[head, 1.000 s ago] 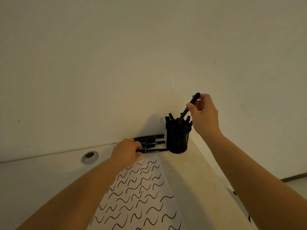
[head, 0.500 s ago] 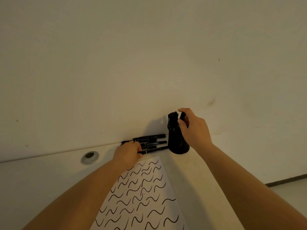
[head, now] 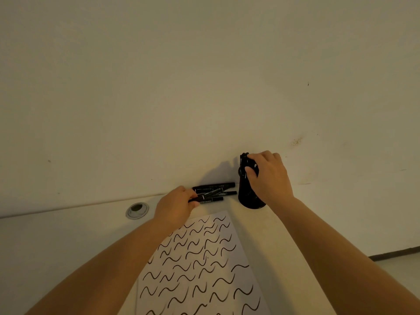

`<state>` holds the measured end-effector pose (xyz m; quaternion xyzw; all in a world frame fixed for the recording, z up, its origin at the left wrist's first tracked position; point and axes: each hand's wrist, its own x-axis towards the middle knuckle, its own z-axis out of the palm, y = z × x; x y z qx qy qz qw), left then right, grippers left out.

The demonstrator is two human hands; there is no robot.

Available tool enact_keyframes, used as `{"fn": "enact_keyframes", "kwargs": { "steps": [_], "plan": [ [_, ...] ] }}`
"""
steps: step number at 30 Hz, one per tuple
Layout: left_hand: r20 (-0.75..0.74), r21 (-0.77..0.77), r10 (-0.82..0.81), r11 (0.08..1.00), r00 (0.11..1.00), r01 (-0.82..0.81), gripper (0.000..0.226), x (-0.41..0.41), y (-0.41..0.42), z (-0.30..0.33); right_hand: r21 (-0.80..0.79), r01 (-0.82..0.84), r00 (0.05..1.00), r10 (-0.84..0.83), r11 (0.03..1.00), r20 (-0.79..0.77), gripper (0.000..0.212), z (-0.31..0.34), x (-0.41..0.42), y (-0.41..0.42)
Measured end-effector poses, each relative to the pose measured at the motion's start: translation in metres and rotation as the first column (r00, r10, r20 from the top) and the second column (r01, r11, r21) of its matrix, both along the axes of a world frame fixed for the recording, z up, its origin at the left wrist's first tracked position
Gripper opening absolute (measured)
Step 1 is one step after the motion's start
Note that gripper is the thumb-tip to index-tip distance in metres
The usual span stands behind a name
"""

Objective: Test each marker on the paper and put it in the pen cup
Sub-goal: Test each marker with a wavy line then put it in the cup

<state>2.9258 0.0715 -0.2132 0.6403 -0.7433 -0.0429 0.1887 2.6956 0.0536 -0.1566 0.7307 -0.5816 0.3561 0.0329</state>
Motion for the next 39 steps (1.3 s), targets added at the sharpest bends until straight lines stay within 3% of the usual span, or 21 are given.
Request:
{"fn": "enact_keyframes", "kwargs": {
  "steps": [3, 7, 11, 14, 19, 24, 29, 32, 33, 35, 37, 39],
  "plan": [
    [-0.123, -0.030, -0.014, 1.000, 0.992, 0.010, 0.025, -0.001, 0.016, 0.013, -0.063, -0.039, 0.985, 0.049, 0.997, 0.167, 0.025, 0.004, 0.007, 0.025],
    [-0.368, -0.049, -0.051, 0.998, 0.928, 0.036, 0.022, -0.012, 0.051, 0.033, 0.119, -0.165, 0.863, 0.085, 0.979, 0.498, 0.014, -0.002, 0.016, 0.067],
    [-0.525, 0.018, -0.105, 0.991, 0.845, 0.134, 0.008, -0.027, 0.097, 0.044, 0.174, -0.297, 0.774, 0.130, 0.939, 0.620, 0.013, -0.011, 0.029, 0.110],
    [-0.549, 0.048, -0.177, 0.969, 0.817, 0.242, 0.013, -0.036, 0.128, 0.045, 0.147, -0.376, 0.687, 0.169, 0.915, 0.707, 0.020, -0.017, 0.038, 0.139],
    [-0.609, 0.064, -0.205, 0.950, 0.766, 0.305, 0.015, -0.040, 0.165, 0.035, 0.138, -0.447, 0.640, 0.208, 0.884, 0.739, 0.024, -0.024, 0.046, 0.178],
    [-0.507, 0.001, -0.215, 0.968, 0.834, 0.250, 0.013, -0.044, 0.198, 0.026, 0.167, -0.372, 0.623, 0.112, 0.913, 0.775, 0.027, -0.034, 0.051, 0.204],
    [-0.269, -0.185, -0.163, 0.976, 0.949, 0.115, 0.024, -0.047, 0.218, 0.016, 0.206, -0.299, 0.558, -0.004, 0.932, 0.830, 0.028, -0.051, 0.061, 0.219],
    [-0.122, -0.191, -0.103, 0.978, 0.987, 0.079, 0.025, -0.035, 0.226, -0.001, 0.235, -0.128, 0.404, -0.166, 0.964, 0.899, 0.030, -0.052, 0.040, 0.211],
    [-0.110, -0.165, -0.081, 0.984, 0.991, 0.062, 0.024, -0.027, 0.230, -0.006, 0.245, -0.070, 0.394, -0.199, 0.967, 0.898, 0.030, -0.051, 0.027, 0.208],
    [-0.204, -0.073, -0.077, 0.995, 0.976, 0.063, 0.019, -0.013, 0.235, -0.011, 0.254, -0.038, 0.509, -0.200, 0.966, 0.837, 0.028, -0.054, 0.007, 0.211],
    [-0.332, -0.008, -0.102, 0.994, 0.938, 0.105, 0.016, -0.006, 0.234, -0.013, 0.254, -0.141, 0.603, -0.120, 0.957, 0.788, 0.022, -0.064, 0.005, 0.222],
    [-0.372, 0.017, -0.145, 0.987, 0.917, 0.163, 0.017, -0.008, 0.230, -0.013, 0.255, -0.304, 0.624, -0.011, 0.918, 0.782, 0.015, -0.075, 0.014, 0.238]
  ]
}}
